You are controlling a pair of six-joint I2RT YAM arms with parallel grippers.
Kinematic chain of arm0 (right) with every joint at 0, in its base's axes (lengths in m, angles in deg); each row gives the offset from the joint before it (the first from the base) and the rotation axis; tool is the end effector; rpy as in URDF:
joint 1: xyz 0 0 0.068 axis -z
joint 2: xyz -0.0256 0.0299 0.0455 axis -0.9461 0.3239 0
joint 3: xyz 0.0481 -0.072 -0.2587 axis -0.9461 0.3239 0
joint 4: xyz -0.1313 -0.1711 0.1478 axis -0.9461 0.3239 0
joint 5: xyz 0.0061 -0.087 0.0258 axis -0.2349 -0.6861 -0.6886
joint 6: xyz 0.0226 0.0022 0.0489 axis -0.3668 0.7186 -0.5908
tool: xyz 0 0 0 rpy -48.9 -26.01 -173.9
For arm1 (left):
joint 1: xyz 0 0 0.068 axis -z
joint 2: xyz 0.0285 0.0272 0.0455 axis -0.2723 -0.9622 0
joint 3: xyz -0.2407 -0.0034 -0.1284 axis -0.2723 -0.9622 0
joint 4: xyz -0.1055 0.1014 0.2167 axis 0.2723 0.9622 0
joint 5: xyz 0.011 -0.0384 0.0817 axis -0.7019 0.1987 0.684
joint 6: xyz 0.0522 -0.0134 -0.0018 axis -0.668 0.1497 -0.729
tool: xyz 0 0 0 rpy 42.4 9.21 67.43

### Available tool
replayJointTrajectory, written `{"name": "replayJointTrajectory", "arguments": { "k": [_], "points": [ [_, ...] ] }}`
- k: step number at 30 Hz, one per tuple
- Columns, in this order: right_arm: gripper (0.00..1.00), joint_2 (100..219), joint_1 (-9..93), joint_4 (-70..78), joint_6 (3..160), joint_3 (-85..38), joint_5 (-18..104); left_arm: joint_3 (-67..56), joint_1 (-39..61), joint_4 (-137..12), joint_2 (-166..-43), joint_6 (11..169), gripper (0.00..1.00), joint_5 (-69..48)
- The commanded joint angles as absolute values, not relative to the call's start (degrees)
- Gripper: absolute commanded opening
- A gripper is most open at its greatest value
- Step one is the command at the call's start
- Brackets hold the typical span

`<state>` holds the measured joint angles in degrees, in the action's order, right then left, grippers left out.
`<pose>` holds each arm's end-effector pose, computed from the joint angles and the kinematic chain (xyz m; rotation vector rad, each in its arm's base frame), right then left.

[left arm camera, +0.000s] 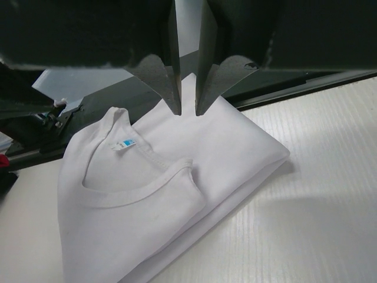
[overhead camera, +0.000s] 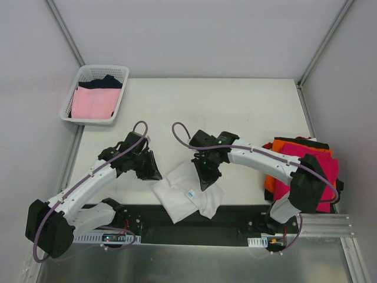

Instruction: Fold and stack the t-shirts

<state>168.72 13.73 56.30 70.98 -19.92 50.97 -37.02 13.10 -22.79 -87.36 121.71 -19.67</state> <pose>0.1573 0.2633 0.2542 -1.0810 2.7864 0.6182 0.1657 -0.1037 0.2341 -0.1980 2.6910 -0.8383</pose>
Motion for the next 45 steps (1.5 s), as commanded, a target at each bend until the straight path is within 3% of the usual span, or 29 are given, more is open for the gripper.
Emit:
{"name": "replayJointTrajectory", "arguments": {
  "k": [1, 5, 12, 22, 32, 45],
  "points": [
    [0.01, 169.1, 16.6, 56.6, 72.1, -18.5, 50.2, -39.0, 14.9, -22.3, -85.9, 123.4, 0.13, -17.6],
    [0.01, 173.1, 17.2, 52.4, 71.6, -18.1, 52.8, -42.0, 17.7, -22.7, -85.3, 125.3, 0.0, -17.5],
    [0.01, 177.7, 17.3, 46.5, 70.7, -18.0, 55.6, -44.4, 20.8, -22.8, -87.4, 124.7, 0.0, -17.8],
    [0.01, 182.9, 20.3, 39.9, 68.9, -16.2, 59.9, -38.7, 23.6, -24.5, -102.5, 120.6, 0.0, -15.6],
    [0.01, 187.2, 31.9, 41.9, 75.2, -19.1, 62.8, -24.7, 25.4, -27.0, -119.7, 115.0, 0.0, -16.6],
    [0.01, 202.1, 40.9, 47.9, 80.6, -40.4, 66.4, -3.0, 31.1, -26.8, -136.3, 114.0, 0.0, -22.4]
  ]
}}
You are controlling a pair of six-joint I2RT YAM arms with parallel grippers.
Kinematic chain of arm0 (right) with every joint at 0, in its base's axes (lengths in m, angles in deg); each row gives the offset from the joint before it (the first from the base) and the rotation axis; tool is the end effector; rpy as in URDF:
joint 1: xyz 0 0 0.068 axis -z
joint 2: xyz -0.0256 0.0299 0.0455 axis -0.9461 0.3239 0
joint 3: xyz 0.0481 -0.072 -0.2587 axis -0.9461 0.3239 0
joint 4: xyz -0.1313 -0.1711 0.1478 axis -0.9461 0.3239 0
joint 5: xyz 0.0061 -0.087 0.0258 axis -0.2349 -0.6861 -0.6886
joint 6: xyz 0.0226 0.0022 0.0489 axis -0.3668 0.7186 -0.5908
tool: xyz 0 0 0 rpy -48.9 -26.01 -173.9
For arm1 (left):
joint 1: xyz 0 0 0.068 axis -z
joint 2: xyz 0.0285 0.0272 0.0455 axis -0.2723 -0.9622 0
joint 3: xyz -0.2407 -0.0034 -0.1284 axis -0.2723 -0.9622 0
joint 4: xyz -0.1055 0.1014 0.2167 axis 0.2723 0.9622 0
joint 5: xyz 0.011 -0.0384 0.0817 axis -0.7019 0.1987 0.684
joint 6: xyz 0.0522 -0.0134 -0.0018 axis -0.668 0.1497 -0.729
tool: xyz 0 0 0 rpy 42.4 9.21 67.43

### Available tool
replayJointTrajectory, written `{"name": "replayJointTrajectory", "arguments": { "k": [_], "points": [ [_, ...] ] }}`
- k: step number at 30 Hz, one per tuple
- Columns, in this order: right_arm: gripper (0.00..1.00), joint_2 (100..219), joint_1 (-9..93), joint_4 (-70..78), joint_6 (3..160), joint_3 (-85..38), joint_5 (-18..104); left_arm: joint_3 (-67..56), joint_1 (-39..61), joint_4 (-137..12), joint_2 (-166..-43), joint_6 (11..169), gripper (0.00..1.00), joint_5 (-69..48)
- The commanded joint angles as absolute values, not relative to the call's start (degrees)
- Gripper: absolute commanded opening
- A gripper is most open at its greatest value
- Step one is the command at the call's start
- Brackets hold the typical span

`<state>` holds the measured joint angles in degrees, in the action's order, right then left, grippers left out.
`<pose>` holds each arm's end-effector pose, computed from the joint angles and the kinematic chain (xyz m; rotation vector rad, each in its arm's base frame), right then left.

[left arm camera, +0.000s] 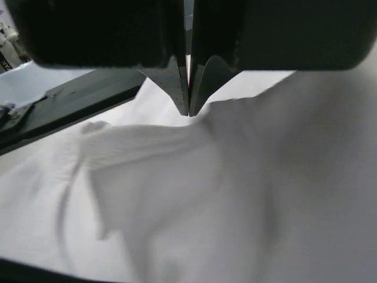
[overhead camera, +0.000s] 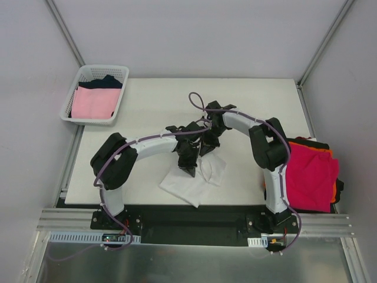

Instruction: Fold and stack the t-shirts

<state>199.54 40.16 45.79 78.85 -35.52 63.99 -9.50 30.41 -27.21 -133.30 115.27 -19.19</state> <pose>0.3500 0.2295 0.1516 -0.6403 2.9101 0.8351 0.2401 -0.2655 0.1743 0.3359 2.9590 -0.7035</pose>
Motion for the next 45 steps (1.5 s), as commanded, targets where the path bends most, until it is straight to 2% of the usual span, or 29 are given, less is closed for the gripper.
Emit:
{"name": "replayJointTrajectory", "arguments": {
  "k": [1, 8, 9, 10, 11, 13, 19, 24, 28, 31, 32, 36, 41, 42, 45],
  "points": [
    [0.01, 203.7, 41.1, 47.9, 80.5, -42.8, 66.4, 0.1, 31.1, -26.9, -137.2, 114.0, 0.0, -23.3],
    [0.02, 210.2, 44.6, 47.9, 80.5, -52.1, 71.5, 15.5, 31.1, -25.8, -146.0, 114.8, 0.0, -27.6],
    [0.06, 209.6, 45.2, 47.9, 80.8, -52.2, 72.3, 16.5, 31.2, -25.6, -146.7, 114.8, 0.0, -27.8],
    [0.17, 208.8, 45.4, 47.9, 81.2, -51.8, 72.7, 17.9, 31.1, -25.1, -146.8, 114.8, 0.0, -27.8],
    [0.23, 206.3, 46.0, 48.0, 81.4, -50.8, 73.0, 18.4, 31.1, -24.9, -146.8, 114.7, 0.0, -27.7],
    [0.25, 203.3, 46.8, 48.2, 82.1, -48.9, 73.9, 18.2, 31.1, -24.5, -145.8, 114.4, 0.0, -27.4],
    [0.21, 190.5, 47.5, 50.5, 83.6, -36.3, 73.5, 14.4, 31.0, -23.0, -141.3, 112.6, 0.0, -24.9],
    [0.24, 179.4, 47.5, 51.2, 85.0, -23.0, 70.0, 11.5, 30.3, -20.0, -137.1, 109.7, 0.0, -21.0],
    [0.55, 170.8, 47.5, 53.2, 85.8, -17.1, 67.3, 8.7, 25.7, -16.9, -134.4, 109.0, 0.0, -17.9],
    [0.6, 168.3, 48.0, 53.6, 86.1, -14.1, 66.0, 4.7, 21.5, -16.8, -131.5, 108.6, 0.11, -17.0],
    [0.6, 167.3, 48.2, 53.5, 86.0, -12.8, 65.8, 3.8, 18.6, -16.8, -130.9, 108.1, 0.19, -16.2],
    [0.61, 167.4, 49.2, 52.1, 86.1, -9.8, 65.8, 1.6, 13.7, -16.8, -129.6, 104.6, 0.4, -14.4],
    [0.61, 169.1, 49.3, 49.6, 86.1, -7.8, 66.2, 2.1, 11.8, -16.9, -131.0, 101.7, 0.47, -15.1],
    [0.64, 170.0, 49.3, 49.3, 86.1, -7.6, 66.1, 2.3, 11.8, -16.9, -131.5, 101.6, 0.49, -15.4],
    [0.67, 171.0, 49.5, 47.4, 85.5, -6.6, 66.3, 2.7, 11.7, -17.2, -132.0, 102.1, 0.61, -16.4]
  ]
}}
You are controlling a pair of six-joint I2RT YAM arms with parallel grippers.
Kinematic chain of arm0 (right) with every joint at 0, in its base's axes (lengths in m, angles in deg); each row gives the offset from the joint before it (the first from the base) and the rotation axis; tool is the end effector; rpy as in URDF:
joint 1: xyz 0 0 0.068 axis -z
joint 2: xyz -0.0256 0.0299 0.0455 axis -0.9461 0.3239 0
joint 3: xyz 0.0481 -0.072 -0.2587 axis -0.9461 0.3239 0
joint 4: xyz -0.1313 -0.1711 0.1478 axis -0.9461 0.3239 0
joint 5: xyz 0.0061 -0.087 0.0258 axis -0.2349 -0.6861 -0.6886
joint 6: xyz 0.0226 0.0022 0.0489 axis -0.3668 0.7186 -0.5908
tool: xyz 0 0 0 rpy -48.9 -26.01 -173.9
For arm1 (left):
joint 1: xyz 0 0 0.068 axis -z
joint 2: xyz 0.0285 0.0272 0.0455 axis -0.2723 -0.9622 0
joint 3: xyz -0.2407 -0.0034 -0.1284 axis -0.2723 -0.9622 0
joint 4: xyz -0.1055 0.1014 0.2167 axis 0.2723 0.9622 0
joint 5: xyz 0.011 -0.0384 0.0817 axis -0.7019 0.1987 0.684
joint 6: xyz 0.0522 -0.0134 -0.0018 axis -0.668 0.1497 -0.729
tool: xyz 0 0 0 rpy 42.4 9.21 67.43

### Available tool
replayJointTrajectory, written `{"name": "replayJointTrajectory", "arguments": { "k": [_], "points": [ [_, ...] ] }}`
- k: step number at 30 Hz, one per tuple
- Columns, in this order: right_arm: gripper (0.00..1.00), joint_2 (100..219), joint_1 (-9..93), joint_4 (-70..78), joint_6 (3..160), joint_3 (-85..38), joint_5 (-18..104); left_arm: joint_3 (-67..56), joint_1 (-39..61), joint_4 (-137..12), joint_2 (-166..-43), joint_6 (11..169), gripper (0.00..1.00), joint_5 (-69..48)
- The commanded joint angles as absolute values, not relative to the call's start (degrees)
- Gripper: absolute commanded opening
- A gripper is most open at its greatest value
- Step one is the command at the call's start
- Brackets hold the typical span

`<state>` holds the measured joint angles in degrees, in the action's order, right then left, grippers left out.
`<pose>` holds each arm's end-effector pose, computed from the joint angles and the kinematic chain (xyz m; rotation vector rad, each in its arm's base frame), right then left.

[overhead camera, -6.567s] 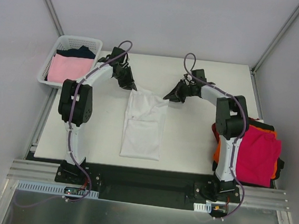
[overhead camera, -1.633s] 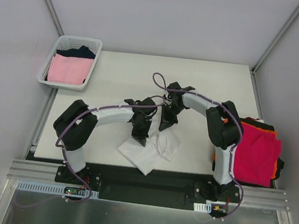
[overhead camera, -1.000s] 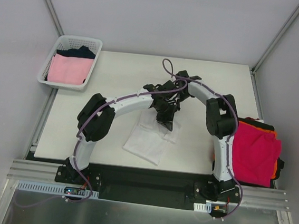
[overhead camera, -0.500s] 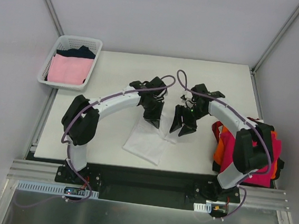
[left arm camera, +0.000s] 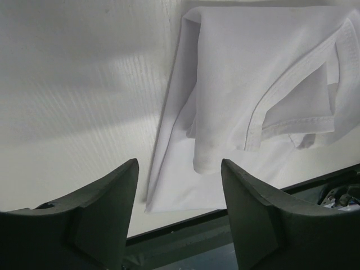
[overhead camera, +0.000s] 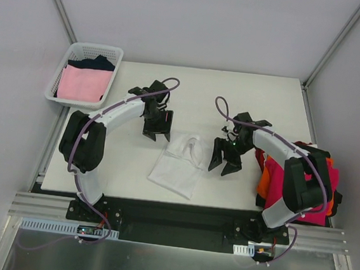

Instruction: Fold and stack the t-shirts

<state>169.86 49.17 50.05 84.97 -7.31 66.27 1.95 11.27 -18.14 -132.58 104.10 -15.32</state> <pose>0.2579 0.1234 0.1950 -0.5502 2.9058 0.8576 0.3301 -0.1778 0.2282 0.1131 2.8063 -0.5579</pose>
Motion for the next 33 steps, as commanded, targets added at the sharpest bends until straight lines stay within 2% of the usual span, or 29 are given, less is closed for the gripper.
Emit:
{"name": "replayJointTrajectory", "arguments": {
  "k": [1, 4, 6, 8, 11, 17, 26, 33],
  "points": [
    [0.67, 171.5, 49.6, 47.0, 85.2, -6.3, 66.4, 2.7, 11.8, -17.2, -132.2, 102.2, 0.65, -16.8],
    [0.66, 173.0, 49.7, 44.8, 84.4, -6.5, 66.4, 2.6, 11.8, -17.6, -132.5, 102.5, 0.66, -17.5],
    [0.65, 174.1, 49.7, 44.2, 84.3, -7.0, 66.5, 2.7, 11.8, -17.9, -132.9, 102.6, 0.55, -18.2],
    [0.63, 176.0, 49.7, 43.5, 84.1, -8.1, 66.6, 2.8, 11.8, -18.1, -133.2, 103.0, 0.39, -19.0],
    [0.63, 178.3, 49.8, 42.9, 84.0, -9.9, 66.7, 2.7, 11.8, -18.5, -133.9, 103.8, 0.33, -19.9],
    [0.62, 181.5, 49.7, 42.2, 83.8, -12.2, 67.3, 2.7, 11.9, -20.5, -135.7, 105.6, 0.34, -21.4],
    [0.6, 183.4, 49.7, 42.2, 83.5, -13.5, 67.6, 3.4, 12.1, -22.6, -138.5, 106.7, 0.48, -23.8],
    [0.57, 183.5, 49.7, 42.2, 83.5, -13.3, 67.6, 3.4, 13.4, -23.9, -140.0, 107.6, 0.45, -24.2]
  ]
}}
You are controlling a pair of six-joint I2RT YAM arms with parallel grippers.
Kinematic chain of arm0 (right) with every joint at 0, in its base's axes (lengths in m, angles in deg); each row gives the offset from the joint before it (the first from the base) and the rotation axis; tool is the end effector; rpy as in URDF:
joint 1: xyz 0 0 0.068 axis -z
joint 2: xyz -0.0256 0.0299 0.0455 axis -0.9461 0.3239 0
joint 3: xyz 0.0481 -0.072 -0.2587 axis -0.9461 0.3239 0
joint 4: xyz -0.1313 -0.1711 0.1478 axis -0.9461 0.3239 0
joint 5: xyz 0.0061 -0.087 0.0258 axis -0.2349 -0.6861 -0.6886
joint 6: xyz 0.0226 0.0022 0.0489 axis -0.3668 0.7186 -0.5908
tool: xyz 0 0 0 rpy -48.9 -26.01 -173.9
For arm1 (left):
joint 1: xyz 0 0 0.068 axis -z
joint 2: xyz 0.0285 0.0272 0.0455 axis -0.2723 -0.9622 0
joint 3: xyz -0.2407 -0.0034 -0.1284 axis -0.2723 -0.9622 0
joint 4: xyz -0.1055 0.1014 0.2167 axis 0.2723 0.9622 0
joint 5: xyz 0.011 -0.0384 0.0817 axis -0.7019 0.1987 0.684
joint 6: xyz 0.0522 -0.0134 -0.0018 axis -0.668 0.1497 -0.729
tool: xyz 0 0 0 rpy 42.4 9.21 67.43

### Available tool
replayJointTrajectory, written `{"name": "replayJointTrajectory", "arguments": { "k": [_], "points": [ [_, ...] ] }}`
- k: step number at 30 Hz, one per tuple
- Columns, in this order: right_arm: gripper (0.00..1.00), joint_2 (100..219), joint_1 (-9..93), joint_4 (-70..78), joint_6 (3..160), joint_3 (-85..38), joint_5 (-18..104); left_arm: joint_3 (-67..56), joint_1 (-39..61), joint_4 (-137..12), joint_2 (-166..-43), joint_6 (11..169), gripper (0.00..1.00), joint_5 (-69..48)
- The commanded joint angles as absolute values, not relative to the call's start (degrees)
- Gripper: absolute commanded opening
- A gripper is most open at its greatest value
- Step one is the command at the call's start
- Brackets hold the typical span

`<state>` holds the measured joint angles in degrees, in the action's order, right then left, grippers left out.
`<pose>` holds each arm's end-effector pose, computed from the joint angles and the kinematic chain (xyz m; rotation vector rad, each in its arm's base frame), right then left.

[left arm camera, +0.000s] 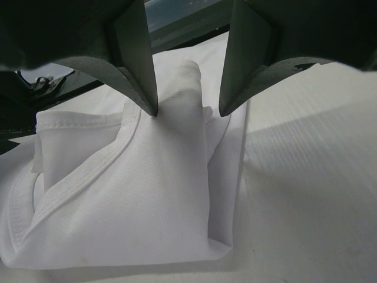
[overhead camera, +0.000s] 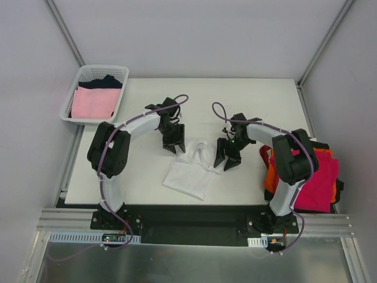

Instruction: Fold and stack the t-shirts

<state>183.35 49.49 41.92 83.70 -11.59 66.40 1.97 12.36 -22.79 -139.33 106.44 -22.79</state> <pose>0.2991 0.1381 0.1487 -0.5063 2.9367 0.8620 0.3412 -0.1969 0.1900 0.1160 2.8770 -0.7278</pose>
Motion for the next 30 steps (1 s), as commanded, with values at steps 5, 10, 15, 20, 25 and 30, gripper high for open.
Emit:
{"name": "replayJointTrajectory", "arguments": {
  "k": [5, 10, 15, 20, 25, 30],
  "points": [
    [0.51, 183.5, 49.7, 42.6, 83.5, -13.8, 67.8, 4.0, 14.7, -24.2, -141.0, 108.1, 0.41, -24.8],
    [0.36, 182.9, 49.7, 43.2, 83.6, -14.2, 67.9, 4.0, 14.8, -24.2, -140.2, 108.1, 0.35, -25.1],
    [0.27, 181.6, 49.7, 45.3, 83.1, -16.2, 67.7, 4.8, 14.7, -24.1, -139.0, 108.2, 0.27, -25.0],
    [0.2, 179.9, 49.7, 46.5, 81.6, -18.0, 67.9, 7.2, 14.6, -22.7, -137.5, 108.3, 0.14, -24.7],
    [0.17, 178.0, 49.6, 47.0, 80.7, -18.9, 68.1, 9.5, 14.5, -20.6, -135.8, 108.3, 0.13, -23.9],
    [0.15, 176.9, 49.7, 47.9, 80.1, -20.1, 68.0, 11.0, 14.0, -19.2, -134.8, 107.8, 0.13, -23.0]
  ]
}}
